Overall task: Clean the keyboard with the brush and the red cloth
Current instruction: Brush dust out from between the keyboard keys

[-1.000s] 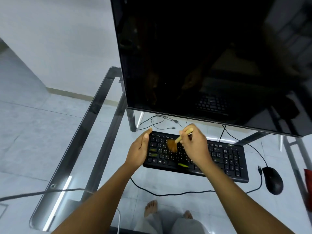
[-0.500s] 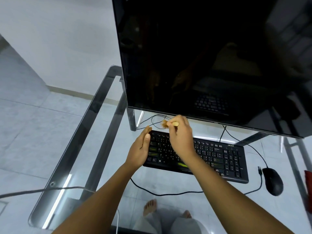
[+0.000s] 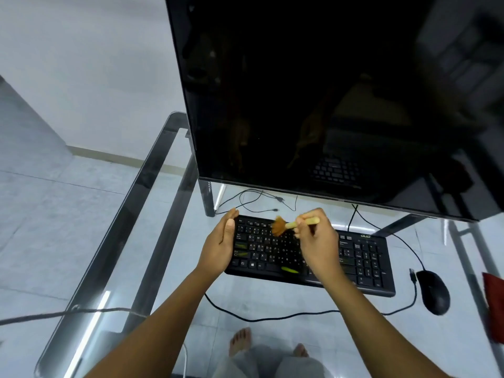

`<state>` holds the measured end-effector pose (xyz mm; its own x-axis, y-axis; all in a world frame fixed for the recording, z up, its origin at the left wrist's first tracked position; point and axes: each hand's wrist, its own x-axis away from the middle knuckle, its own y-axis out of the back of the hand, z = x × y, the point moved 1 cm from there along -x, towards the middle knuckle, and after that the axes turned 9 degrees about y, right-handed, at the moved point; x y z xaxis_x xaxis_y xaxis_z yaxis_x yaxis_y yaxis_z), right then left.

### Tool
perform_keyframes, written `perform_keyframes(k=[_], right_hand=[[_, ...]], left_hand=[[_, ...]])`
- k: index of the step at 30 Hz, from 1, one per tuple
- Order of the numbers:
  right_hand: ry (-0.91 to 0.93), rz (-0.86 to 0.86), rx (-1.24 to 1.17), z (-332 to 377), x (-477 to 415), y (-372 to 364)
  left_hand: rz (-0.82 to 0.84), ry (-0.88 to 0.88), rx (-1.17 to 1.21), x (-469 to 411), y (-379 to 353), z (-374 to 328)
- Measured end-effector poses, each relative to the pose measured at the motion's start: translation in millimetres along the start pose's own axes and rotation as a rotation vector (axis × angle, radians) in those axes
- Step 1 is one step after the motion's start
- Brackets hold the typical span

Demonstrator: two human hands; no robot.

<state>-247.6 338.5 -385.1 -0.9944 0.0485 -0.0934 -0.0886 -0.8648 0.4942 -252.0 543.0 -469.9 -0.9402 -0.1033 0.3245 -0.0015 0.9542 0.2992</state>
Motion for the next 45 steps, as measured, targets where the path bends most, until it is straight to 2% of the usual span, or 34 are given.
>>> perform_keyframes(k=[1, 2, 4, 5, 6, 7, 8, 9, 11, 12, 13, 16, 17, 18, 19, 20, 21, 23, 24, 25, 26, 27, 30, 31, 33, 34, 35, 37, 38, 40, 41, 42, 44, 45], right_hand=[[-0.021, -0.007, -0.029, 0, 4, 5], [-0.051, 0.077, -0.056, 4, 6, 7], [-0.073, 0.386, -0.043, 6, 14, 2], [-0.042, 0.419, 0.009, 7, 16, 0], [-0.001, 0.357, 0.054, 5, 17, -1], [0.028, 0.217, 0.068, 2, 16, 1], [0.028, 0.098, 0.031, 1, 15, 5], [0.005, 0.056, -0.020, 0, 14, 6], [-0.031, 0.250, -0.071, 2, 14, 3], [-0.002, 0.333, -0.004, 2, 14, -1], [0.034, 0.314, 0.043, 2, 13, -3], [0.014, 0.008, -0.057, -1, 0, 4], [-0.042, 0.036, -0.112, 1, -6, 5], [-0.077, 0.151, -0.137, 2, -11, 5], [-0.082, 0.269, -0.075, 1, -14, 3], [-0.047, 0.288, 0.004, 3, -15, 1], [-0.014, 0.210, 0.069, 4, -17, -2], [0.002, 0.010, 0.003, 3, -18, -1], [-0.019, 0.018, -0.052, 4, -20, -2], [-0.044, 0.106, -0.094, 6, -21, -2], [-0.051, 0.213, -0.075, 6, -22, -2], [-0.050, 0.240, -0.029, 4, -23, -2], [-0.025, -0.029, 0.016, -3, -23, 13], [-0.068, -0.020, -0.045, -6, -22, 17], [-0.125, 0.216, -0.109, -10, -17, 22], [-0.110, 0.275, -0.067, -13, -12, 23], [-0.073, 0.230, 0.000, -16, -10, 25], [-0.037, -0.001, 0.068, -21, -4, 34], [-0.068, -0.032, 0.011, -23, -2, 38], [-0.127, 0.141, -0.086, -28, 3, 39], [-0.128, 0.191, -0.053, -30, 6, 39], [-0.105, 0.152, -0.024, -34, 7, 40], [-0.070, -0.072, 0.018, -38, 9, 49], [-0.084, -0.116, -0.020, -40, 7, 53]], left_hand=[[0.007, -0.002, -0.005, 1, -3, -1], [0.003, -0.011, -0.013, 0, -5, -4], [-0.023, -0.024, -0.038, -2, -6, -7], [-0.033, -0.027, -0.054, -3, -3, -5], [-0.035, -0.030, -0.068, -3, -2, -3], [-0.030, -0.034, -0.082, -2, -1, -2], [-0.023, -0.042, -0.100, -2, -3, -3], [-0.020, -0.055, -0.119, -3, -6, -6], [-0.034, -0.082, -0.149, -5, -10, -10], [-0.042, -0.095, -0.169, -4, -9, -8], [-0.045, -0.106, -0.193, -3, -7, -5], [-0.035, -0.118, -0.254, -1, -8, -1], [-0.033, -0.123, -0.260, -2, -11, -6], [-0.034, -0.129, -0.262, -4, -13, -10], [-0.040, -0.132, -0.268, -5, -14, -11], [-0.046, -0.134, -0.280, -5, -13, -9], [-0.046, -0.134, -0.297, -4, -11, -7], [-0.032, -0.130, -0.339, -1, -9, -3], [-0.029, -0.135, -0.355, -1, -11, -5], [-0.035, -0.147, -0.366, 0, -13, -9], [-0.052, -0.163, -0.375, 0, -15, -11], [-0.072, -0.175, -0.391, 1, -15, -11], [-0.096, -0.186, -0.472, 4, -12, -4], [-0.095, -0.181, -0.493, 3, -12, -4], [-0.109, -0.171, -0.517, 1, -15, -7], [-0.122, -0.171, -0.531, 1, -15, -8], [-0.135, -0.175, -0.549, 2, -15, -8], [-0.147, -0.192, -0.584, 5, -17, -8], [-0.144, -0.208, -0.595, 6, -20, -10], [-0.111, -0.252, -0.607, 6, -29, -16], [-0.074, -0.284, -0.620, 7, -33, -18], [-0.016, -0.324, -0.642, 9, -37, -20], [0.133, -0.392, -0.716, 13, -46, -22], [0.192, -0.414, -0.758, 13, -51, -24]])
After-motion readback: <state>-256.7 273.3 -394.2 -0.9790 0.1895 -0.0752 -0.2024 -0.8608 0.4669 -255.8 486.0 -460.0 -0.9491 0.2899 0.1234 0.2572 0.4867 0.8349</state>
